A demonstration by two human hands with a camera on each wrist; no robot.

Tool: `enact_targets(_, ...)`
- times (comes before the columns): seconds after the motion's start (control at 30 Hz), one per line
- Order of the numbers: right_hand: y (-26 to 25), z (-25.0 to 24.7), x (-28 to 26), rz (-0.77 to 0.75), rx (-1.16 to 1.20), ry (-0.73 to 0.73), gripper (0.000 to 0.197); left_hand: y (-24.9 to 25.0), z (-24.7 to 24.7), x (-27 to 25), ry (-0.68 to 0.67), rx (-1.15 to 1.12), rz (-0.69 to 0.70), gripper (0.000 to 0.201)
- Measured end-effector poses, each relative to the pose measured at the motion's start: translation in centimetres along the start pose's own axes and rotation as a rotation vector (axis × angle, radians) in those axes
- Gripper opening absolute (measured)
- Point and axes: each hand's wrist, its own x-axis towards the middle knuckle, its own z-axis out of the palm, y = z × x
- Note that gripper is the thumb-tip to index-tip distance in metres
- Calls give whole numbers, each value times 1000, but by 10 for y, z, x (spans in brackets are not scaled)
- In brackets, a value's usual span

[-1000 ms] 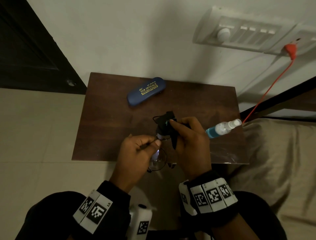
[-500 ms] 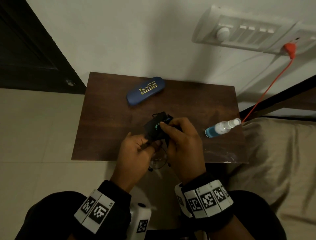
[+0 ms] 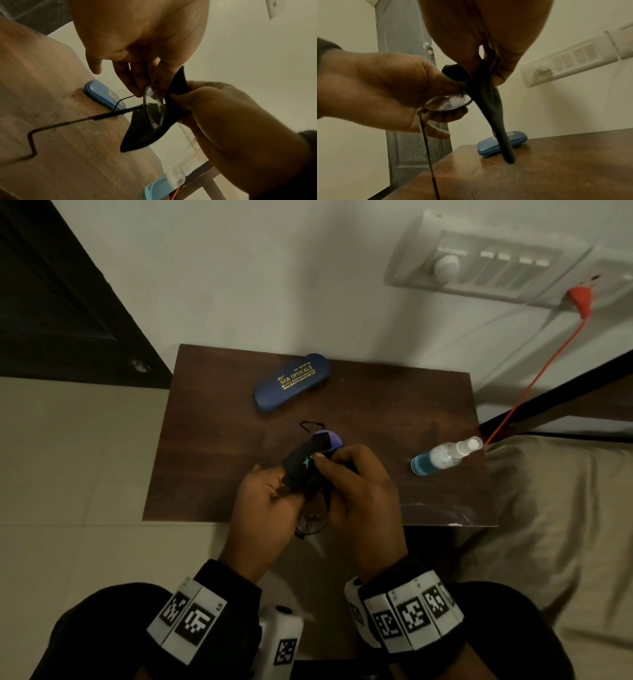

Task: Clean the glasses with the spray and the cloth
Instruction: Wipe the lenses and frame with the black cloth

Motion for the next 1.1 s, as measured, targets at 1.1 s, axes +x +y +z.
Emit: enact_targets(1.1, 0, -7, -38, -74, -216, -243, 41, 7, -7, 8, 145, -381, -343, 19)
